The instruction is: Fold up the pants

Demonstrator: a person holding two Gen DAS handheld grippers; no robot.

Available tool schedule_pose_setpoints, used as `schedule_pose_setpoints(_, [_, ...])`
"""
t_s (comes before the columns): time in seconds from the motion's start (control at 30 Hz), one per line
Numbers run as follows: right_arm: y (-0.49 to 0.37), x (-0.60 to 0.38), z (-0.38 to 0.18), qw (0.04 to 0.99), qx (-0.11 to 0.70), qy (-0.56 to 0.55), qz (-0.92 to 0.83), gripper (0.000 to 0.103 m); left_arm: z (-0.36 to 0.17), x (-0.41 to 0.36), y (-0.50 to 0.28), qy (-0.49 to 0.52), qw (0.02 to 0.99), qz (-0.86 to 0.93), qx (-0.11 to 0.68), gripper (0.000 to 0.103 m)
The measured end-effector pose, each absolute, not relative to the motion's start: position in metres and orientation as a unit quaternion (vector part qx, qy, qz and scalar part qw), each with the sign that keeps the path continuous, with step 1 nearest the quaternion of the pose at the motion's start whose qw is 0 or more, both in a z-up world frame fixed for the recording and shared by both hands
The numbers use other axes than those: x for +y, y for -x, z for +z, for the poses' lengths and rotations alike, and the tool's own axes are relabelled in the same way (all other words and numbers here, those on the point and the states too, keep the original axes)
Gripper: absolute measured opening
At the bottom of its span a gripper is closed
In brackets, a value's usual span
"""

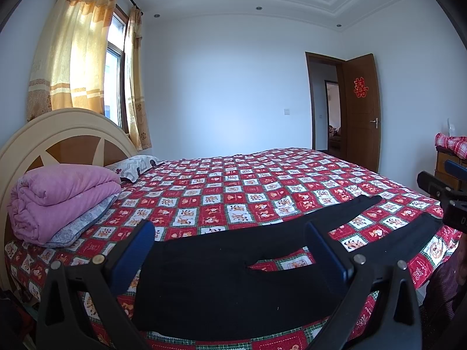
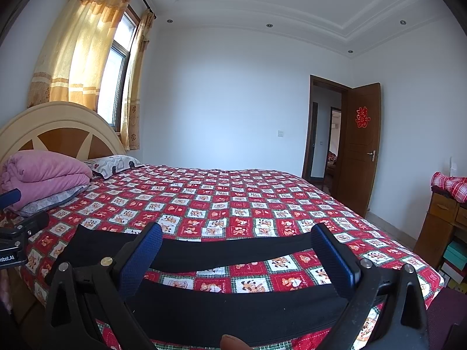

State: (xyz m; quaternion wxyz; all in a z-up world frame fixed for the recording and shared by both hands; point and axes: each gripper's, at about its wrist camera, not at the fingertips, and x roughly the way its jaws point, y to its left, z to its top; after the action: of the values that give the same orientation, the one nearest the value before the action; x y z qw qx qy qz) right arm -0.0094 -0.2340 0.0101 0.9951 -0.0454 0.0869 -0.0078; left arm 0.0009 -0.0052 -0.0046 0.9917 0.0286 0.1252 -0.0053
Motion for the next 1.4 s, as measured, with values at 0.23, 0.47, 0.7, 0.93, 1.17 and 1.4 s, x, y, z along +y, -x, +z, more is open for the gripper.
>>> schedule_pose_setpoints(0.23, [0.01,-0.233,0.009,0.995,0.088,0.046,-0.008,0.102,-0.005,-0.003,-0.001,-0.028,0.991,-0.004,0.128,0.103])
schedule_pose_setpoints(0.47, [0.007,-0.231,0.006,0.995,0.092,0.049,-0.005,0.102,-0.013,0.003,-0.001,-0.026,0.991,-0.004,0.131,0.103])
schedule_pose_setpoints(0.7, [0.003,-0.229,0.003,0.994,0.099,0.053,-0.004,0.102,-0.017,0.003,-0.005,-0.025,0.99,-0.003,0.139,0.103])
schedule_pose_setpoints(0.93, [-0.007,-0.225,-0.008,0.991,0.119,0.06,-0.003,0.102,-0.033,0.008,-0.021,-0.017,0.987,0.001,0.162,0.103])
schedule_pose_setpoints(1.17, [-0.027,-0.226,-0.03,0.985,0.157,0.07,-0.004,0.102,-0.076,0.055,-0.073,0.002,0.973,0.035,0.229,0.103])
schedule_pose_setpoints(1.4, [-0.068,-0.236,-0.077,0.967,0.239,0.081,-0.015,0.102,-0.106,0.148,-0.138,0.093,0.95,0.096,0.283,0.103])
